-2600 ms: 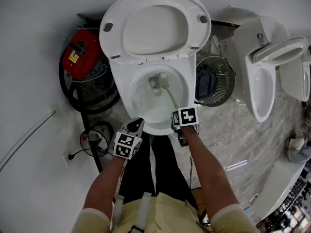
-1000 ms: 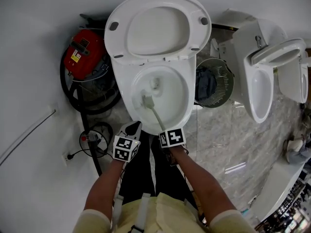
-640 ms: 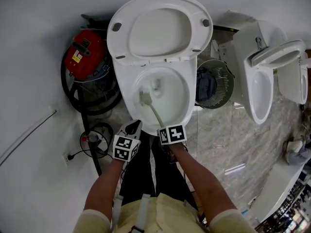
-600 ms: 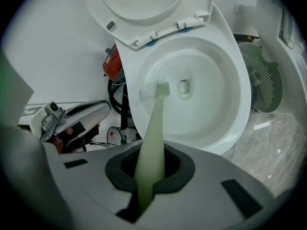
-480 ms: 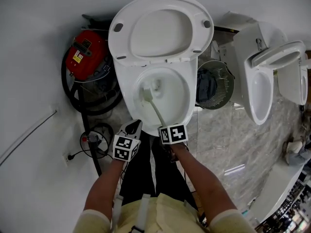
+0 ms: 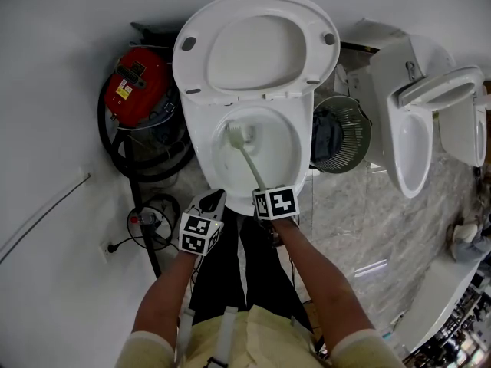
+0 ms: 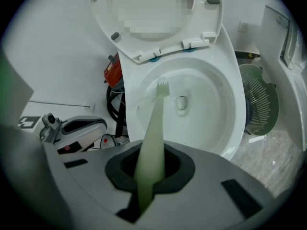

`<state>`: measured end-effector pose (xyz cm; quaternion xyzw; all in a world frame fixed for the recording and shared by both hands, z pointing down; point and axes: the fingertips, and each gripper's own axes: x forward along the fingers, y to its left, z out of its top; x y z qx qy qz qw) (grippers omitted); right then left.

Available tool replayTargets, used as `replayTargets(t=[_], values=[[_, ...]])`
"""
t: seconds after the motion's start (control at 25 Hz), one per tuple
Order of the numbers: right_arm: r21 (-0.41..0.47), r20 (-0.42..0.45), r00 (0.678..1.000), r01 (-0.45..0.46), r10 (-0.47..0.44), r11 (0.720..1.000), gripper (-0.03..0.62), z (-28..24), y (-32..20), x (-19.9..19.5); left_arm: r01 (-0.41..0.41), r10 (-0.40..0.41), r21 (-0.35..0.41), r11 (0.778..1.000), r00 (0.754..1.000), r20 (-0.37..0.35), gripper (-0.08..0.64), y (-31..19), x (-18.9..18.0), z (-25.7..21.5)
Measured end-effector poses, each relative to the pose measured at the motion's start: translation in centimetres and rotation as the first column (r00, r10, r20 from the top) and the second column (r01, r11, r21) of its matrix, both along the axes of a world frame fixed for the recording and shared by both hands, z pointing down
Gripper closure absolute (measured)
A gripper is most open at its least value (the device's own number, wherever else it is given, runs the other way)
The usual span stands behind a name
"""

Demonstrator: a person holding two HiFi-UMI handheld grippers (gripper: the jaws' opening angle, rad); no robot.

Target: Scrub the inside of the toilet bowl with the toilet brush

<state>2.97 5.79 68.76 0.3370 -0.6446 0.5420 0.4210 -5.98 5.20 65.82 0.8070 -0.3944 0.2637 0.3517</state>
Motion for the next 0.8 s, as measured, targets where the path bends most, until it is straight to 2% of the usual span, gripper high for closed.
replayTargets(t=[0.52, 0.8], values=[[0.046, -0.109, 0.992, -0.061, 0.066, 0.997, 0.568, 0.0, -2.3, 6.3, -0.025, 0.025, 0.009, 1.000, 1.000, -0.018, 0.548, -0.4, 1.8, -0.5], [0.043, -0.199, 0.979, -0.029, 0.037, 0.999, 0.568, 0.1, -1.3, 9.9, -0.041, 0.041, 0.004, 0.999, 0.999, -0.014, 0.548, -0.3, 2.1, -0.7]])
